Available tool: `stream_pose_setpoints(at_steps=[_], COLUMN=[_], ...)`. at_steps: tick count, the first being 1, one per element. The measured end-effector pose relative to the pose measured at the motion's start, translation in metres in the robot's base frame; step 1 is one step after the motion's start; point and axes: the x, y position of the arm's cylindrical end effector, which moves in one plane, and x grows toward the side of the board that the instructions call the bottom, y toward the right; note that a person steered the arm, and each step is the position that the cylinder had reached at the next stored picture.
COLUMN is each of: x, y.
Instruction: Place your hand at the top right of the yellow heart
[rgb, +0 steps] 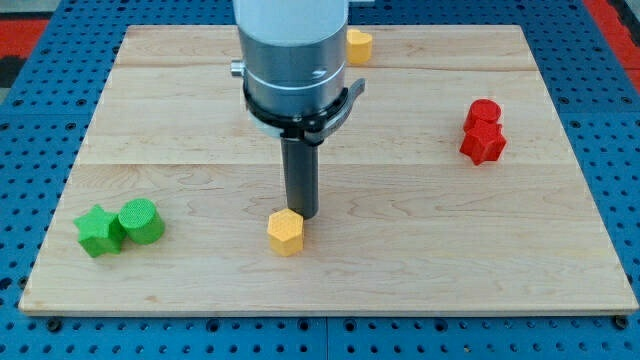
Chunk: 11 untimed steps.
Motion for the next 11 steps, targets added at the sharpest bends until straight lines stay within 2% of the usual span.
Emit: stream_pose_setpoints(at_steps=[1, 3, 5, 7, 8, 9, 10, 11], x=[-0.034, -0.159, -0.230, -0.232, -0.261, -0.316, -0.313, -0.276], y=[0.015, 0.116, 0.223, 0.274, 0.264, 0.190, 0.109, 0.088])
